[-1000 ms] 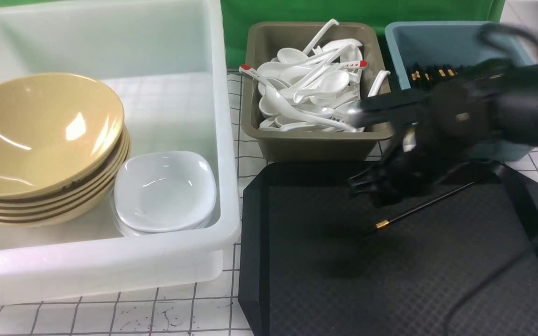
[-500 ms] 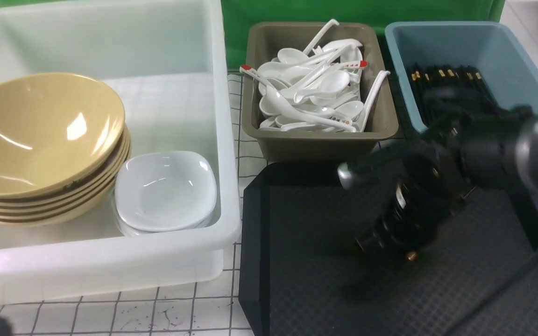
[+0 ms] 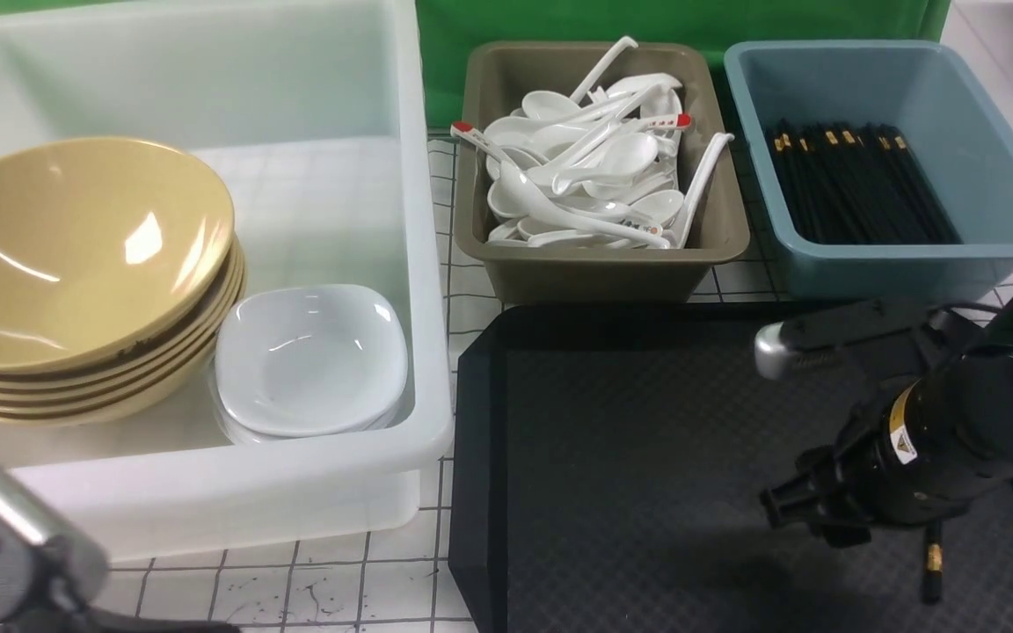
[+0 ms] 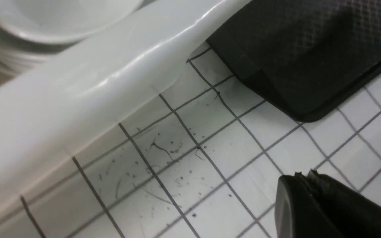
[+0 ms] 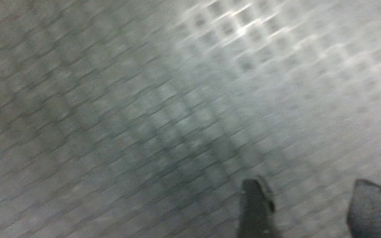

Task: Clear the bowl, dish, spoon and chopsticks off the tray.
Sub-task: Use the right arm to grab a chopstick

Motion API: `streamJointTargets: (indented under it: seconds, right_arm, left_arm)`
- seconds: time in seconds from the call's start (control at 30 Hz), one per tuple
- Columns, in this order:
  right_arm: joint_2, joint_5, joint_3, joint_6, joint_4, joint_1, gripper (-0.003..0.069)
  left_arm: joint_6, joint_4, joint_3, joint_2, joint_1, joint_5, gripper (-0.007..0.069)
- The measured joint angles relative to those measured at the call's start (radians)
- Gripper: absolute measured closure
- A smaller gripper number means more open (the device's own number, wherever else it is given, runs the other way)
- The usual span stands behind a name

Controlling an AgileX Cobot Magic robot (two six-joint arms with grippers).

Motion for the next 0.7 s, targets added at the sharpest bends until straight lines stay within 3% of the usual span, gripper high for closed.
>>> streamJointTargets:
  seconds: [0.13, 0.33, 0.5, 0.6, 0.7]
  right_arm:
    - [0.020, 0.104, 0.004, 0.122, -0.100, 0.001, 0.0191]
    - [0.021, 0.130, 0.025, 0.171, -0.108, -0.028, 0.0188]
    - [0.021, 0.107, 0.029, 0.143, -0.073, -0.097, 0.0189]
    - [0.025, 0.047, 0.030, 0.054, 0.032, -0.172, 0.0195]
    - [0.042, 0.027, 0.033, 0.013, 0.058, -0.212, 0.0216]
  left_arm:
    - [0.079, 0.033, 0.000, 0.034, 0.000, -0.023, 0.0629]
    - [0.093, 0.036, 0.001, 0.039, 0.000, -0.027, 0.0629]
    - [0.093, 0.035, 0.001, 0.039, 0.000, -0.034, 0.0629]
    - [0.093, 0.034, 0.001, 0.039, 0.000, -0.051, 0.0629]
    - [0.093, 0.031, 0.001, 0.039, 0.000, -0.056, 0.0629]
